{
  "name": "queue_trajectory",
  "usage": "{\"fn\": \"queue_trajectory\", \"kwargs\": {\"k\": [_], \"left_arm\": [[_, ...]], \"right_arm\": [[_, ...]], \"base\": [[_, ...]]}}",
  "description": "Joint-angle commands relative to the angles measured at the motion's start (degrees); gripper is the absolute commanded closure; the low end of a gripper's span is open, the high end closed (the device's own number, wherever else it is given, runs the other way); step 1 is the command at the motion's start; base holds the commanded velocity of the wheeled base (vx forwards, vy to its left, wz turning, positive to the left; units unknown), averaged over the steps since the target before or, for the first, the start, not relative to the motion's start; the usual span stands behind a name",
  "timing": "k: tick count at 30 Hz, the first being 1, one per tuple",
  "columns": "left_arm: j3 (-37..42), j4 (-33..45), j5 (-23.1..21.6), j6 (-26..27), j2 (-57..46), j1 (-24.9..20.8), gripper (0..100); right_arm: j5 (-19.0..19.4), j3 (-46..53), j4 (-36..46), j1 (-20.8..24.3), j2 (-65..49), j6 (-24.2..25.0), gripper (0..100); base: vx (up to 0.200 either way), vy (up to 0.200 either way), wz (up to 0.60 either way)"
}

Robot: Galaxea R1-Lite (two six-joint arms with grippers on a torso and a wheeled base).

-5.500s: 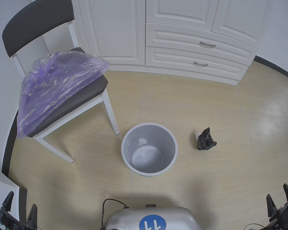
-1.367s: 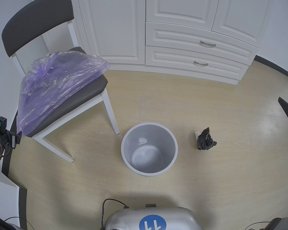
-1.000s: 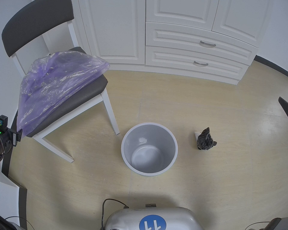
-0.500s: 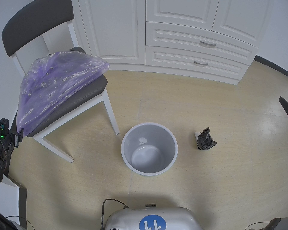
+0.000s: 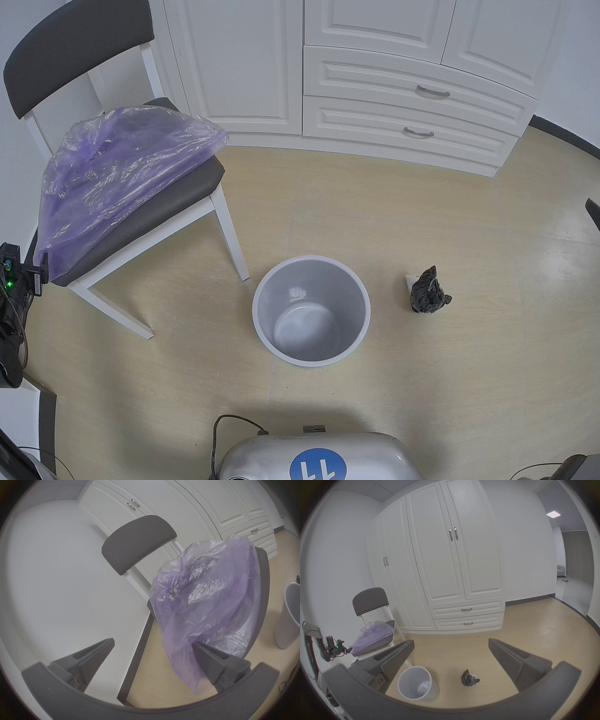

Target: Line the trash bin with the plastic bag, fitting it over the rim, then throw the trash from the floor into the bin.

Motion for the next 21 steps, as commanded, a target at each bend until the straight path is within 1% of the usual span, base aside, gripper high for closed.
{"fn": "queue_trajectory", "kwargs": {"k": [1, 8, 21], "left_arm": [[0.4, -1.7, 0.1, -0.2, 3.2, 0.0, 0], [1.2, -5.9, 0.5, -0.2, 2.5, 0.0, 0], [2.9, -6.1, 0.9, -0.5, -1.1, -0.1, 0]], "right_arm": [[0.1, -0.1, -0.1, 0.0, -0.7, 0.0, 0], [0.1, -0.1, -0.1, 0.0, -0.7, 0.0, 0], [0.1, 0.1, -2.0, 0.0, -0.7, 0.0, 0]], "base": [[0.0, 0.0, 0.0], [0.0, 0.0, 0.0], [0.0, 0.0, 0.0]]}}
